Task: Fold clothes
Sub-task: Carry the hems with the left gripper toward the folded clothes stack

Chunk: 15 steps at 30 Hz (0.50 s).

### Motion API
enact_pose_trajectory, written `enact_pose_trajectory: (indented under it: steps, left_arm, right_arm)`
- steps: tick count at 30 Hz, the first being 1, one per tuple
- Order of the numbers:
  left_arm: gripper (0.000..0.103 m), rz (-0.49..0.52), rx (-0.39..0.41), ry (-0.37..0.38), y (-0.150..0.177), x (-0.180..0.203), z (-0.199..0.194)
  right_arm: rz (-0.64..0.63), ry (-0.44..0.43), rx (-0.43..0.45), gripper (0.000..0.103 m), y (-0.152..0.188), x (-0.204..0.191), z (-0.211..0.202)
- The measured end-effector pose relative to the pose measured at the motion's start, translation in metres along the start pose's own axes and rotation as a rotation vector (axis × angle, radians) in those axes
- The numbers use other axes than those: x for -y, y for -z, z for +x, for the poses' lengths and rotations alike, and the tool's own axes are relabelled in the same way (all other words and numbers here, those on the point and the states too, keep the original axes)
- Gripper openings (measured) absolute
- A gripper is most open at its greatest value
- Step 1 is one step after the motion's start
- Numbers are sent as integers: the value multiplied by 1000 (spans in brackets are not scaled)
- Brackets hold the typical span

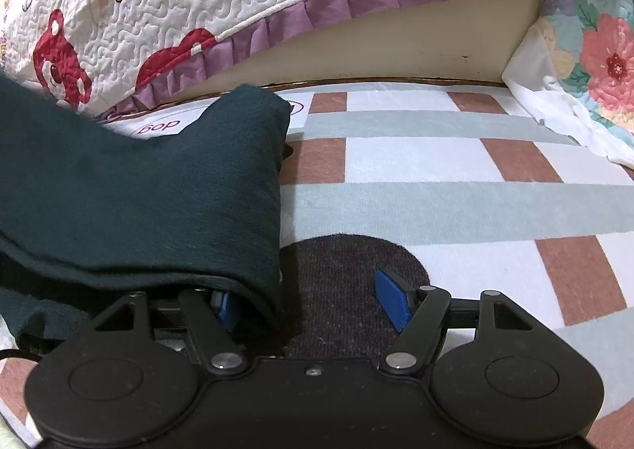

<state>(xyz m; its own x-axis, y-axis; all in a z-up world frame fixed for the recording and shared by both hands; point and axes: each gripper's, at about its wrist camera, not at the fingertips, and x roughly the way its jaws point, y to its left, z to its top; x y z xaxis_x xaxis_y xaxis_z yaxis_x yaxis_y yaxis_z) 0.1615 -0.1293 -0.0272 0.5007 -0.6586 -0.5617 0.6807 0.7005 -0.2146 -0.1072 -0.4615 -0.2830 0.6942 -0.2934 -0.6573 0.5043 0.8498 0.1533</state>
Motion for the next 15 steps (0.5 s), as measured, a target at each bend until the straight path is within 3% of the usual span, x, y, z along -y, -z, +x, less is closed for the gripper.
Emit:
enact_pose_trajectory:
  steps: [8,11,15]
  left_arm:
    - [14,-284,-464,-100,77,-83,48]
    - [24,-227,-443,-138,75,-76,41]
    - [24,-150,-415,-188,71,-68,32]
  right_arm:
    - [-5,-9,10,74,2,2,-1]
    - [-2,-5,10,74,3,1,-2]
    - [1,1,10,74,3,0,-2]
